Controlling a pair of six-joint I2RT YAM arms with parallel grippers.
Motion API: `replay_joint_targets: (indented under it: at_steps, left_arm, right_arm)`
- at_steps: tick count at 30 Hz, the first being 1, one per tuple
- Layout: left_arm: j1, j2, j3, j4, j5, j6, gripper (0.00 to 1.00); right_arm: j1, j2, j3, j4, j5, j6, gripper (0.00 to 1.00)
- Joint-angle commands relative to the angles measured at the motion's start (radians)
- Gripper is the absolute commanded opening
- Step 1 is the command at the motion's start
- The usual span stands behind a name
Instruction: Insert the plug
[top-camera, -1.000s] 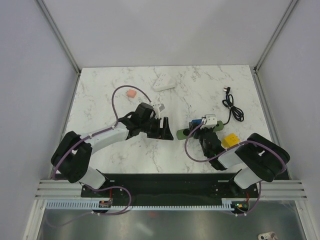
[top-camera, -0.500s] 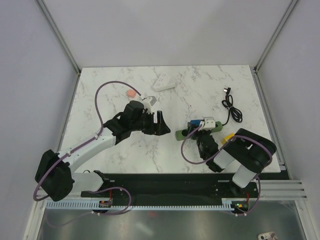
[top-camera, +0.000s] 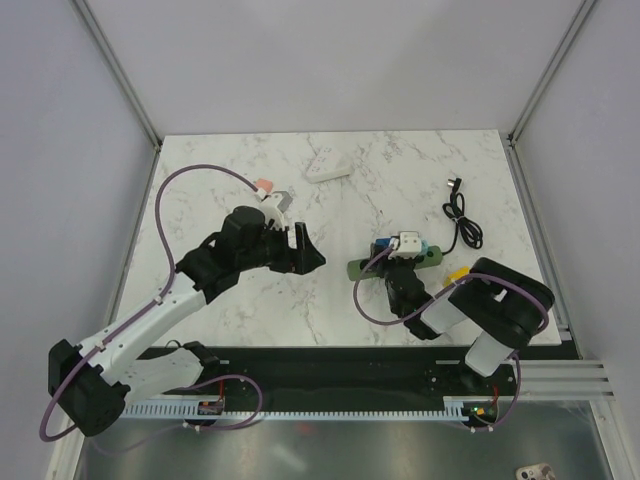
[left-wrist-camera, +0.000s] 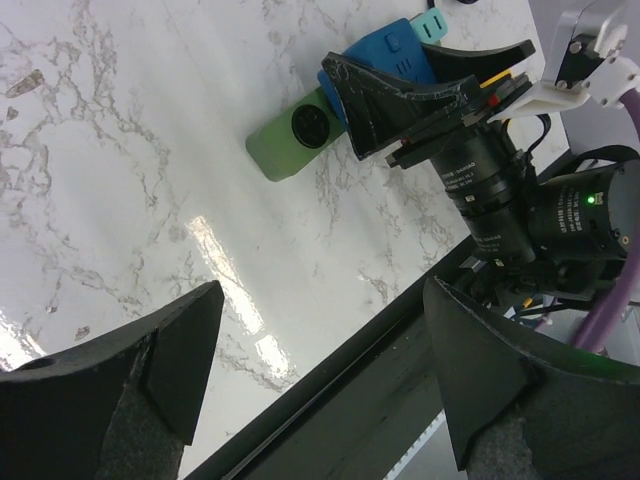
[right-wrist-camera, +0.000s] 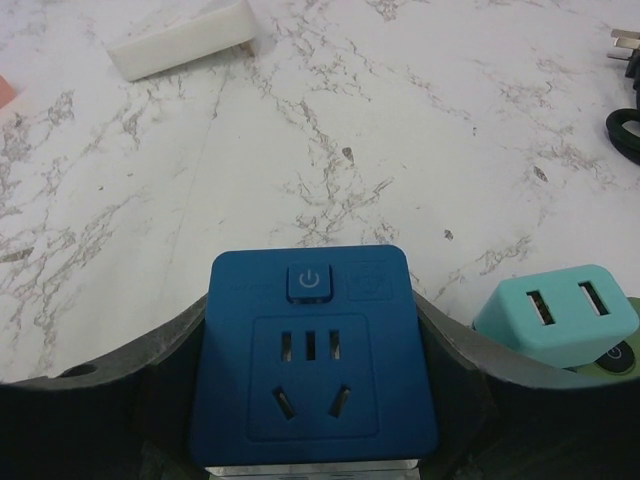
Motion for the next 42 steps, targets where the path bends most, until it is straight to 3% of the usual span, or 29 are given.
replay_joint_targets:
  at_steps: [1, 4, 8, 11, 17, 26, 28, 32, 36, 42]
  left_arm:
    - [0.019, -0.026, 0.03, -0.047, -0.03, 0.052, 0.88]
    - [0.033, -0.048, 0.013, -0.058, -0.01, 0.058, 0.89]
    - [0.041, -0.094, -0.019, -0.065, -0.001, 0.063, 0.9]
    - [0.042, -0.12, -0.027, -0.079, -0.003, 0.069, 0.91]
    - [0.045, -0.145, -0.029, -0.091, -0.01, 0.08, 0.92]
    - [0.045, -0.138, -0.027, -0.087, -0.009, 0.092, 0.92]
    - [0.045, -0.142, -0.027, -0.087, -0.016, 0.094, 0.92]
    - [0.044, -0.148, -0.033, -0.073, -0.016, 0.08, 0.92]
    - [0.045, -0.137, -0.038, -0.058, 0.014, 0.06, 0.92]
    - [0.045, -0.128, -0.044, -0.053, 0.017, 0.06, 0.92]
  right_arm:
    - [0.094, -0.028, 0.028, -0.564, -0.245, 0.143, 0.0]
    - [0.094, -0.111, 0.095, -0.705, -0.239, 0.102, 0.07]
    - [0.094, -0.148, 0.197, -0.888, -0.249, 0.054, 0.35]
    - [0.094, -0.146, 0.264, -0.987, -0.268, 0.048, 0.49]
    - [0.092, -0.191, 0.306, -1.083, -0.266, 0.066, 0.63]
    - [0.059, -0.277, 0.3, -1.144, -0.294, 0.086, 0.71]
    - [0.053, -0.298, 0.295, -1.138, -0.304, 0.072, 0.68]
    - [0.027, -0.338, 0.261, -1.071, -0.332, 0.048, 0.45]
    - [-0.018, -0.367, 0.189, -0.951, -0.363, 0.016, 0.38]
    - [-0.043, -0.372, 0.114, -0.824, -0.389, -0.021, 0.13]
